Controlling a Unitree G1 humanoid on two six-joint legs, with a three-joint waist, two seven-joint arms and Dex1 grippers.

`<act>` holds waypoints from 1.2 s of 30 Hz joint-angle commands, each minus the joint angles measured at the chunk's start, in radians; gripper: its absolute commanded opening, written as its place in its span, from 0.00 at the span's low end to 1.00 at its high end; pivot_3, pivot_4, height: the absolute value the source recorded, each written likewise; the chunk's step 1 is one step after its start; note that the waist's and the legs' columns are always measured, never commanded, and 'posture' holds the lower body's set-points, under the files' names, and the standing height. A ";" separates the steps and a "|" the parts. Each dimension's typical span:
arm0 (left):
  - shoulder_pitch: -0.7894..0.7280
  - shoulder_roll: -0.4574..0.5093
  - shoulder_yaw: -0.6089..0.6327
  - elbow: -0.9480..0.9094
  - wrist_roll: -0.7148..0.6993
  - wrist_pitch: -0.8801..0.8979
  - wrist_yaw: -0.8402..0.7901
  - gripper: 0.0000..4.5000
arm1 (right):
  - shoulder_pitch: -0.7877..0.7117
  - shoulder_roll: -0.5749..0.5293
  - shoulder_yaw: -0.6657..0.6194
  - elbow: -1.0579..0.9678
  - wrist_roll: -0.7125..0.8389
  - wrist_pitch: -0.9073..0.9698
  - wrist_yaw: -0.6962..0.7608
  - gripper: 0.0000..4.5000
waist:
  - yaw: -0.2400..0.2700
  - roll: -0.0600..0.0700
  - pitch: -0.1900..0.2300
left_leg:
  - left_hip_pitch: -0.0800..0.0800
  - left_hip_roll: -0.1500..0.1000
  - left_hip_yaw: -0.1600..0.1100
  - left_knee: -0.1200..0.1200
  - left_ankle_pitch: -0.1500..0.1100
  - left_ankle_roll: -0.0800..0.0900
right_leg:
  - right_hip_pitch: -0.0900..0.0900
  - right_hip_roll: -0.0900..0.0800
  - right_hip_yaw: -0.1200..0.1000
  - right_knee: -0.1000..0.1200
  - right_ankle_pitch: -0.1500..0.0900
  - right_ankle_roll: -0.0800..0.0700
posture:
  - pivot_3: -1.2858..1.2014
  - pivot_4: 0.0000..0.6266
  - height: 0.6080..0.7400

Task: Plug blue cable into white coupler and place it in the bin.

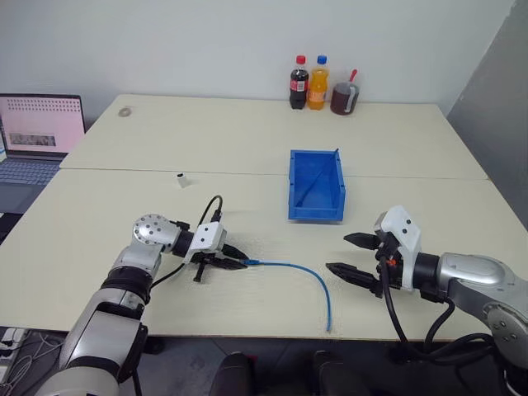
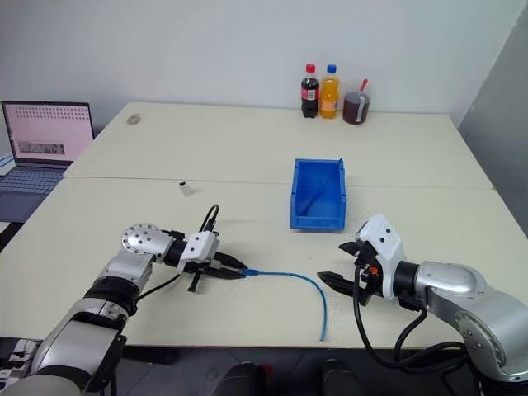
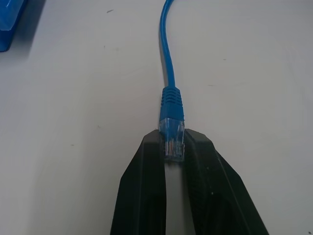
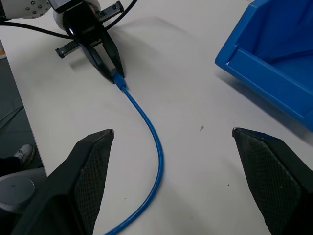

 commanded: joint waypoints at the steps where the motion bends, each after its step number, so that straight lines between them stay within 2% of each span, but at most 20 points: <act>1: 0.003 -0.003 -0.026 0.052 0.087 -0.008 0.074 0.06 | -0.004 -0.002 -0.001 -0.020 0.022 -0.017 -0.019 0.91 | 0.000 0.001 -0.001 | 0.000 0.000 0.000 0.000 0.000 0.000 | 0.000 0.000 0.000 0.000 0.000 0.000 | 0.52 0.24 1.00; 3: -0.002 -0.013 -0.013 0.033 0.079 0.079 0.115 0.06 | -0.008 0.013 -0.005 -0.023 0.031 -0.011 -0.040 0.91 | 0.000 0.001 -0.001 | 0.000 0.000 0.000 0.000 0.000 0.000 | 0.000 0.000 0.000 0.000 0.000 0.000 | 0.52 0.24 1.00; 4: 0.010 -0.021 -0.002 -0.018 0.050 0.197 0.122 0.06 | -0.017 0.055 -0.023 -0.024 0.053 -0.002 -0.071 0.91 | 0.000 0.001 -0.001 | 0.000 0.000 0.000 0.000 0.000 0.000 | 0.000 0.000 0.000 0.000 0.000 0.000 | 0.52 0.24 1.00; 7: 0.081 -0.050 0.051 -0.333 -0.127 0.748 0.179 0.06 | -0.058 0.255 -0.116 -0.024 0.196 0.040 -0.217 0.91 | -0.004 0.001 -0.001 | 0.000 0.001 -0.001 0.000 0.000 0.000 | 0.000 0.001 0.000 0.001 0.000 0.000 | 0.52 0.24 1.00; 10: 0.145 -0.057 0.109 -0.672 -0.353 1.279 0.275 0.06 | -0.066 0.366 -0.171 -0.034 0.345 0.075 -0.322 0.91 | -0.004 0.000 0.000 | -0.003 0.002 -0.006 0.000 0.000 0.000 | -0.001 0.000 0.000 0.000 0.000 0.000 | 0.52 0.24 1.00; 12: 0.178 -0.066 0.151 -0.836 -0.494 1.532 0.333 0.06 | -0.059 0.383 -0.183 -0.035 0.465 0.087 -0.381 0.91 | -0.006 -0.004 0.003 | -0.005 0.005 -0.009 0.000 0.000 0.000 | -0.002 -0.001 0.000 -0.001 0.000 0.001 | 0.52 0.24 1.00; 14: 0.185 -0.116 0.227 -0.917 -0.610 1.730 0.426 0.06 | -0.035 0.355 -0.178 -0.042 0.606 0.083 -0.422 0.91 | -0.006 -0.003 0.003 | -0.006 0.004 -0.010 -0.001 0.000 0.000 | -0.003 -0.002 0.000 -0.001 -0.001 0.002 | 0.52 0.24 1.00; 19: 0.162 -0.296 0.455 -0.967 -0.771 2.067 0.643 0.06 | 0.069 0.224 -0.134 -0.034 0.900 0.012 -0.494 0.91 | -0.005 -0.004 0.004 | -0.004 -0.001 -0.010 -0.001 0.000 0.000 | -0.001 -0.003 0.000 -0.001 -0.002 0.003 | 0.52 0.24 1.00; 22: 0.175 -0.323 0.511 -0.967 -0.922 2.131 0.739 0.06 | 0.111 0.178 -0.099 -0.022 0.949 -0.049 -0.543 0.91 | -0.011 -0.006 0.005 | -0.003 -0.001 -0.010 -0.001 0.000 0.000 | 0.000 -0.002 0.000 -0.001 -0.002 0.003 | 0.52 0.24 1.00; 25: 0.206 -0.300 0.505 -0.955 -1.120 2.131 0.839 0.06 | 0.123 0.166 -0.054 0.003 0.950 -0.102 -0.578 0.91 | -0.022 -0.006 0.005 | -0.001 0.000 -0.010 -0.001 0.000 0.000 | 0.000 0.000 0.001 0.000 -0.002 0.002 | 0.52 0.24 1.00; 31: 0.276 -0.221 0.432 -0.947 -1.511 2.119 1.038 0.06 | 0.100 0.191 0.012 0.051 0.989 -0.213 -0.638 0.91 | -0.024 -0.006 0.005 | -0.002 0.001 -0.010 -0.001 0.000 0.000 | -0.001 -0.001 0.002 -0.001 -0.002 0.002 | 0.52 0.24 1.00; 36: 0.345 -0.119 0.303 -0.982 -1.803 1.942 1.247 0.06 | 0.101 0.196 0.038 0.060 1.063 -0.289 -0.672 0.91 | -0.018 -0.007 0.006 | -0.002 0.002 -0.010 -0.001 0.000 0.000 | -0.001 -0.005 0.002 -0.001 -0.002 0.002 | 0.52 0.24 1.00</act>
